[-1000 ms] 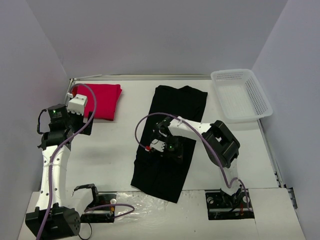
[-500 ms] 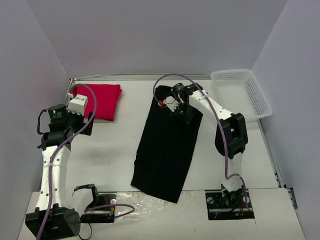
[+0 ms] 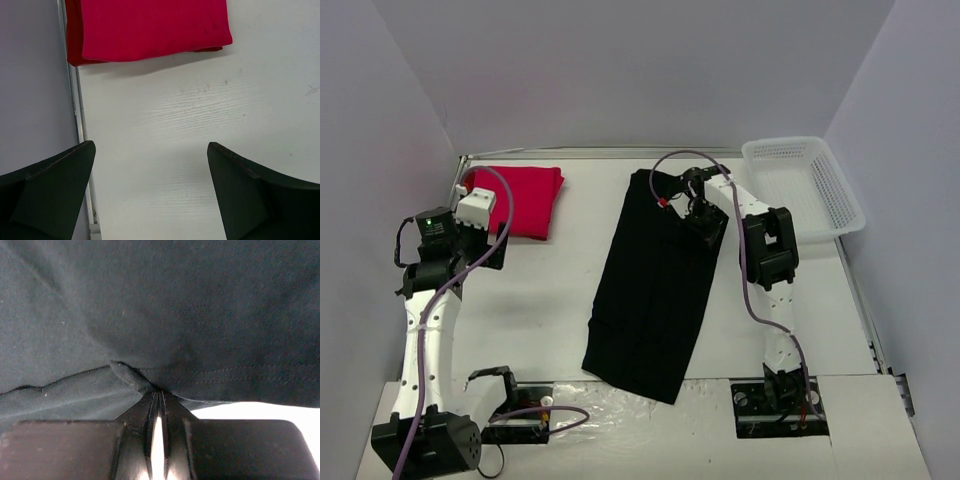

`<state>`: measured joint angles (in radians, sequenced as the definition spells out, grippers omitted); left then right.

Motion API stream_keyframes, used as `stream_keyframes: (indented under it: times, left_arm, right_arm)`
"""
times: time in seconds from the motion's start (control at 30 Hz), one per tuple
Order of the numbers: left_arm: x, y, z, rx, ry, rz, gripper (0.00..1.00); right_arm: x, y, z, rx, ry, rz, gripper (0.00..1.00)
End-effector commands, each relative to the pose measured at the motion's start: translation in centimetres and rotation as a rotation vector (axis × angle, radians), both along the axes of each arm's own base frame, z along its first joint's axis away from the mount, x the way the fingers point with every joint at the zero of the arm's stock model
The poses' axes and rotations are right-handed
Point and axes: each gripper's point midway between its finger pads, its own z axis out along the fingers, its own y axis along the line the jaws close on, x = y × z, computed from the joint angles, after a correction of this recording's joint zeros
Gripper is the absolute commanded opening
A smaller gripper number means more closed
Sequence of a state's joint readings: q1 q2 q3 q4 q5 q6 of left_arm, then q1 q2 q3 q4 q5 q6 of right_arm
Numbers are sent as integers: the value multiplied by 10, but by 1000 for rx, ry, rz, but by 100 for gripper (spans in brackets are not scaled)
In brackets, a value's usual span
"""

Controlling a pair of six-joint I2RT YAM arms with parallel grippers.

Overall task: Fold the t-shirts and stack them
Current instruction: Rotate the tshirt 90 degrees

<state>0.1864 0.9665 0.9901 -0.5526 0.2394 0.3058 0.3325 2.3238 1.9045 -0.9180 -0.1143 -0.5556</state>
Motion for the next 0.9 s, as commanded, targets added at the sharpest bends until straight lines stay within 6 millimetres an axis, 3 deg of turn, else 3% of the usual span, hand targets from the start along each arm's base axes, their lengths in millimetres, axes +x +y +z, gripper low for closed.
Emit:
stream_keyframes:
  times: [0.0, 0.2, 0.23, 0.3, 0.33, 0.4, 0.43, 0.47, 0.63, 0.87]
  left_arm:
    - [1, 1, 6, -3, -22, 1, 94]
    - [4, 1, 4, -4, -18, 3, 95]
    - [5, 2, 4, -4, -17, 5, 94]
    - [9, 2, 1, -6, -6, 5, 94]
    - [10, 2, -1, -7, 0, 3, 94]
    - [14, 3, -5, -7, 16, 1, 94]
    - [15, 3, -7, -8, 24, 0, 94]
    - [17, 3, -7, -7, 30, -1, 94]
    - [30, 8, -17, 17, 79, 3, 94]
    - [38, 4, -10, 80, 52, -11, 94]
  right_arm:
    - [2, -6, -7, -19, 32, 11, 0]
    - [20, -10, -25, -39, 29, 7, 0]
    - [34, -8, -20, -33, -10, 3, 0]
    - [45, -6, -31, -33, -15, 3, 0]
    - [64, -2, -21, -20, -73, 0, 0]
    - [80, 1, -32, -23, -99, 1, 0]
    - [103, 7, -17, -9, -181, -2, 0]
    - [111, 8, -30, -15, -188, 0, 0]
    - [177, 13, -26, -20, -453, -20, 0]
    - [224, 24, -21, 21, -646, -27, 0]
